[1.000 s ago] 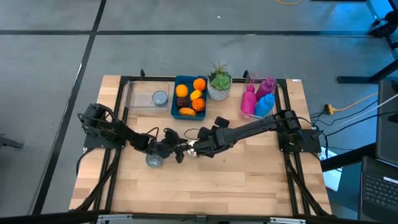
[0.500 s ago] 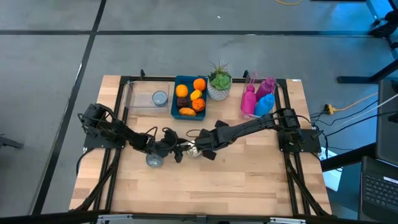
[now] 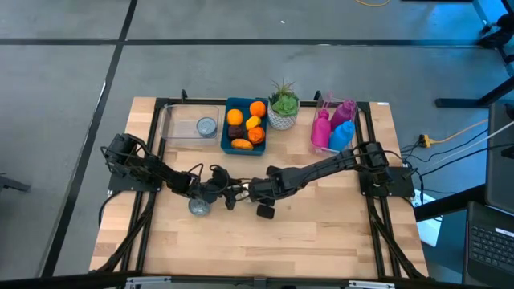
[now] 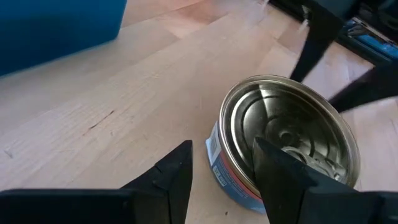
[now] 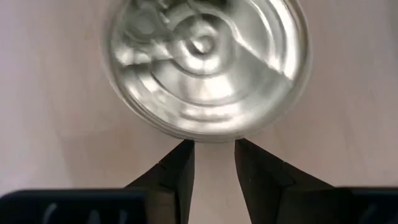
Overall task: Pick & Place Food Item
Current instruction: Stack the blue and pink tuna can on top of the blue tuna can into the left transparent bin
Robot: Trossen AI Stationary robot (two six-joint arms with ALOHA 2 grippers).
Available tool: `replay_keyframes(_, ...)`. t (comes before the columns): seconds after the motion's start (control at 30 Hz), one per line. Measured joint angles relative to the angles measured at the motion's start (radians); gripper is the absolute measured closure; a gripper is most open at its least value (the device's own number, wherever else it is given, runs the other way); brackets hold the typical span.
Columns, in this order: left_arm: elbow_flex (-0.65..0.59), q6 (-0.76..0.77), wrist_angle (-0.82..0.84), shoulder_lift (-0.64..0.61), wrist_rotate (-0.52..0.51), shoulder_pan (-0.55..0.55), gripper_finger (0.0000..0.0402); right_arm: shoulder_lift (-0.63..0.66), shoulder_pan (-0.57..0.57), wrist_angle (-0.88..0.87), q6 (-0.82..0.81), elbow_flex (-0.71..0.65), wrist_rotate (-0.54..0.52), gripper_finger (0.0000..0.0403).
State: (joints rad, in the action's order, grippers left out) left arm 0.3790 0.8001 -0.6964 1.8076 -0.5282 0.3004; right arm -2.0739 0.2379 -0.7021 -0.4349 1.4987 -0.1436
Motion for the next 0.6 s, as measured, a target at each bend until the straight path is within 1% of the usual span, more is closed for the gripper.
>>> replay_keyframes(0.17,-0.001,0.000,0.000,0.000,0.000,0.000,0.0249,0.000,0.000,0.043,0.009,-0.001,0.028,0.0288)
replay_keyframes(0.6,-0.006,0.000,-0.001,0.000,-0.018,0.000,0.0249,0.006,0.002,0.077,0.032,0.002,-0.040,0.0294)
